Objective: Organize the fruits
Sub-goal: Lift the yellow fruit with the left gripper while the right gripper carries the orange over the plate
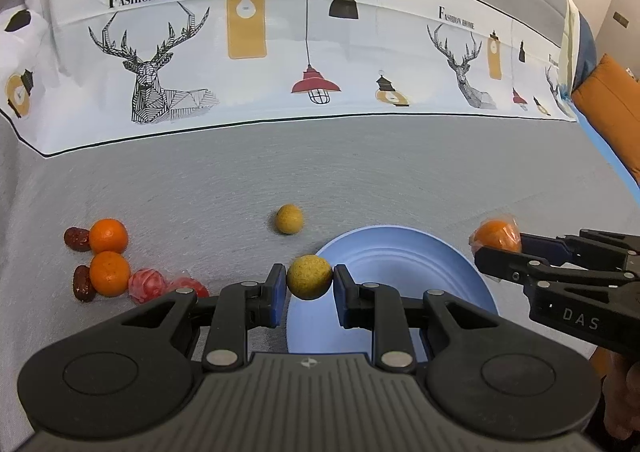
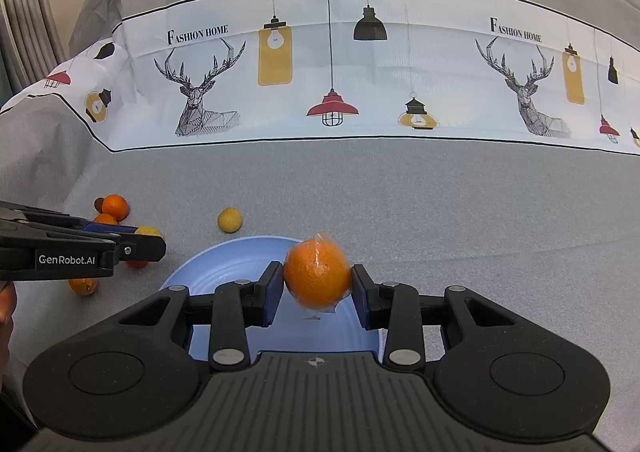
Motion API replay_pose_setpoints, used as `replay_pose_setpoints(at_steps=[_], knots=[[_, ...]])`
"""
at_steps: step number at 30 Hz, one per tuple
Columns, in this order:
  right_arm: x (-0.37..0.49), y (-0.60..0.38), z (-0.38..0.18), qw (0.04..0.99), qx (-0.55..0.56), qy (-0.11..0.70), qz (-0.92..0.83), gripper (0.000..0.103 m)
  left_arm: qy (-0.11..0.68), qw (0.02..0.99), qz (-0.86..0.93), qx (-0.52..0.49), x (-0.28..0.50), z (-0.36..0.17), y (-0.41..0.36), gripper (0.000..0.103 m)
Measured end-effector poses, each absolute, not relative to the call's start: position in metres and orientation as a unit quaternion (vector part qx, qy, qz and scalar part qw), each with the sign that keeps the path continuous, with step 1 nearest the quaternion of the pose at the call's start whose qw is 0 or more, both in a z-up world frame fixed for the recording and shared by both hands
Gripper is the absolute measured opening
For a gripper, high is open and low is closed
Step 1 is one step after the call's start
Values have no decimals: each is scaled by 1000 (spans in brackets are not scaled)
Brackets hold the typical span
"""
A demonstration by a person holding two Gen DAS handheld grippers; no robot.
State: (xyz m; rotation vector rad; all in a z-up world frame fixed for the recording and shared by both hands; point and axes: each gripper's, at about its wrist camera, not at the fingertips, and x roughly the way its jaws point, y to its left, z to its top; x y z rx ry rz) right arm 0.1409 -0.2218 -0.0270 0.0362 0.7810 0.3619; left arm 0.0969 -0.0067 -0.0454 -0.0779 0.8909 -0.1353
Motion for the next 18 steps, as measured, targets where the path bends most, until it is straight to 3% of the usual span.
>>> replay_pose_setpoints(at_steps=[18], knots=[[142,-220,-28,907,10,381,179,39,430,899,-77,-11,97,-48,-18,28]])
